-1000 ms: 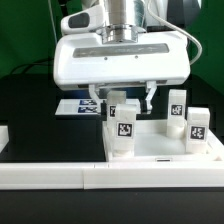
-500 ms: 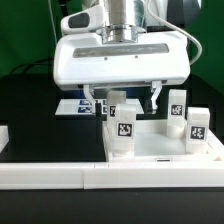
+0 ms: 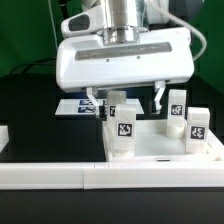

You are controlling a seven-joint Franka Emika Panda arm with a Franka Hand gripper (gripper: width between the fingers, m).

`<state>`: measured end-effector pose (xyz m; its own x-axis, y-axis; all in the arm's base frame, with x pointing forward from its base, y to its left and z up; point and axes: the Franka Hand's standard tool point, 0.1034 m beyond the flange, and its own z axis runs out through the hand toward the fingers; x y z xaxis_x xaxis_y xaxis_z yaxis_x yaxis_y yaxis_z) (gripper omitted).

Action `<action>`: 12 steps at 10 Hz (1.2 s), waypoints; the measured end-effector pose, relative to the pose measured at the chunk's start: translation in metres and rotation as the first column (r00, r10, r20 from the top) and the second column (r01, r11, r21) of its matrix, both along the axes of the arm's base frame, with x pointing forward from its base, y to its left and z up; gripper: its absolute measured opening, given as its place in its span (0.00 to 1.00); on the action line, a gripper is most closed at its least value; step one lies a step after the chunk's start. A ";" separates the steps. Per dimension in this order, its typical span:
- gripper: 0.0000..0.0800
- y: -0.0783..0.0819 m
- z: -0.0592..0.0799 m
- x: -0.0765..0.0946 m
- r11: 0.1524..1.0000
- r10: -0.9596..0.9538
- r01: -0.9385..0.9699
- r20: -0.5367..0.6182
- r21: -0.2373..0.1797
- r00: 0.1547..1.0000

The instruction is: Assemble square table

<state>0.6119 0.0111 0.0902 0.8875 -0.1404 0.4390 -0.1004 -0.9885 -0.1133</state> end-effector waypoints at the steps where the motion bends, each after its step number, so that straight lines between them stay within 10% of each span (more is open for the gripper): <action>1: 0.81 0.001 0.002 0.002 0.999 -0.017 0.018 -0.051 0.026 0.999; 3: 0.81 -0.005 -0.002 0.002 0.999 -0.029 0.031 -0.058 0.020 0.998; 7: 0.81 0.010 -0.010 -0.006 0.988 0.042 0.019 -0.379 0.155 0.924; 12: 0.81 0.008 -0.011 -0.007 0.987 0.052 0.012 -0.391 0.158 0.919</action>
Offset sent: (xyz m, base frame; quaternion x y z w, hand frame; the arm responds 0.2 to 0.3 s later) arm 0.0034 -0.0036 -0.0090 -0.0093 -0.1296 0.0230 0.9913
